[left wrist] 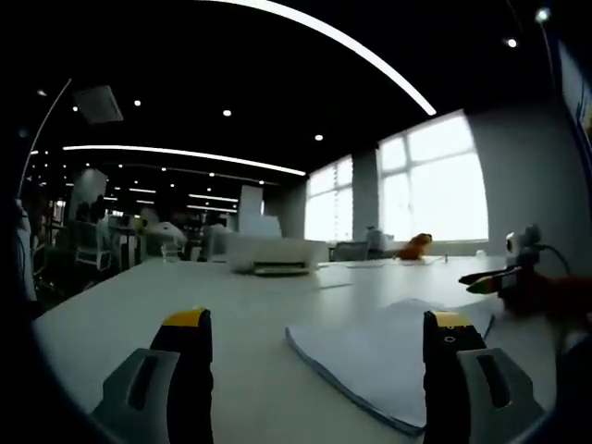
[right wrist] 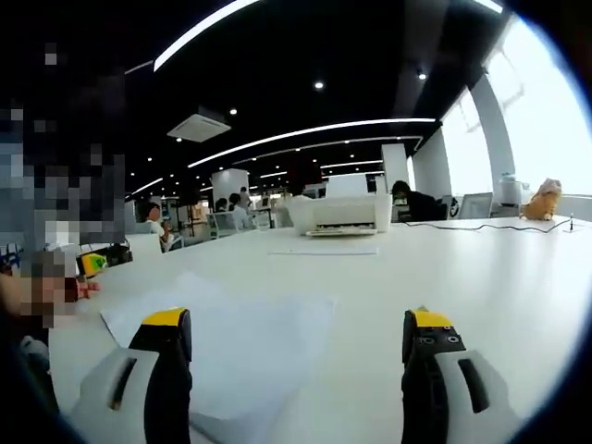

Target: Organize the stack of printing papers by aligning and flattening the scattered papers on the table

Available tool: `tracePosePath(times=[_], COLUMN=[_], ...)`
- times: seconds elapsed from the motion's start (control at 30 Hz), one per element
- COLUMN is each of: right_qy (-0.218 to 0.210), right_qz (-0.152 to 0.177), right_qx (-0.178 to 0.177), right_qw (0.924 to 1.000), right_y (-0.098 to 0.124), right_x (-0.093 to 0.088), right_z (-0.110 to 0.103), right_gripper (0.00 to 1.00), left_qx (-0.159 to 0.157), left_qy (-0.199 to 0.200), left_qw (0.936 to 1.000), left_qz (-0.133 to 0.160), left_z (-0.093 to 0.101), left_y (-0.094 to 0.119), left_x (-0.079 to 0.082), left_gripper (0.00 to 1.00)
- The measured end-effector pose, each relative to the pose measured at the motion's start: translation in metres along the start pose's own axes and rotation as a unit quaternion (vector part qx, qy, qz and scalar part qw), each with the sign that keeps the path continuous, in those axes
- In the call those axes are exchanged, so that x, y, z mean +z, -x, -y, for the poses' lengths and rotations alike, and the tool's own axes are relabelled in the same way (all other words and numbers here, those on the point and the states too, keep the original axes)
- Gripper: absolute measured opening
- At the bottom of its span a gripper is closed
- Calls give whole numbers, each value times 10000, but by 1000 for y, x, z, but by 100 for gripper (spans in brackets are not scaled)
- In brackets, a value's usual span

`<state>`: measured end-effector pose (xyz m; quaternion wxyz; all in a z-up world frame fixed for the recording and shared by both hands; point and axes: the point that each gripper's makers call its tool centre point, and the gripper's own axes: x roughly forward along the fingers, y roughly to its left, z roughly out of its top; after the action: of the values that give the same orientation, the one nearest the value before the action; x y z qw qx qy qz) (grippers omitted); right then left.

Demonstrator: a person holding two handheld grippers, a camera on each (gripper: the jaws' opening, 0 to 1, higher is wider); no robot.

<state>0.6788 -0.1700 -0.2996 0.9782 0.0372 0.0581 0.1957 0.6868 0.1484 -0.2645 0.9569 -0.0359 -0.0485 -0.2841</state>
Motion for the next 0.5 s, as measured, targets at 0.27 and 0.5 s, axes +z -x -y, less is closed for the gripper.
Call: tracePosePath(times=[0.27,0.5], right_qy=[-19,-81], right_qz=[-49,37], right_qx=[85,145], right_qw=[10000,9999], right_y=[15,32], right_x=[-3,-1], right_z=[-6,-10], right_gripper=[90,90], left_qx=[-90,-231], left_qy=[-112,-101], left_qw=[9998,9995], left_qz=[-105,-164], left_z=[8,17], left_y=[17,36], left_x=[-2,-2], left_gripper=[97,97])
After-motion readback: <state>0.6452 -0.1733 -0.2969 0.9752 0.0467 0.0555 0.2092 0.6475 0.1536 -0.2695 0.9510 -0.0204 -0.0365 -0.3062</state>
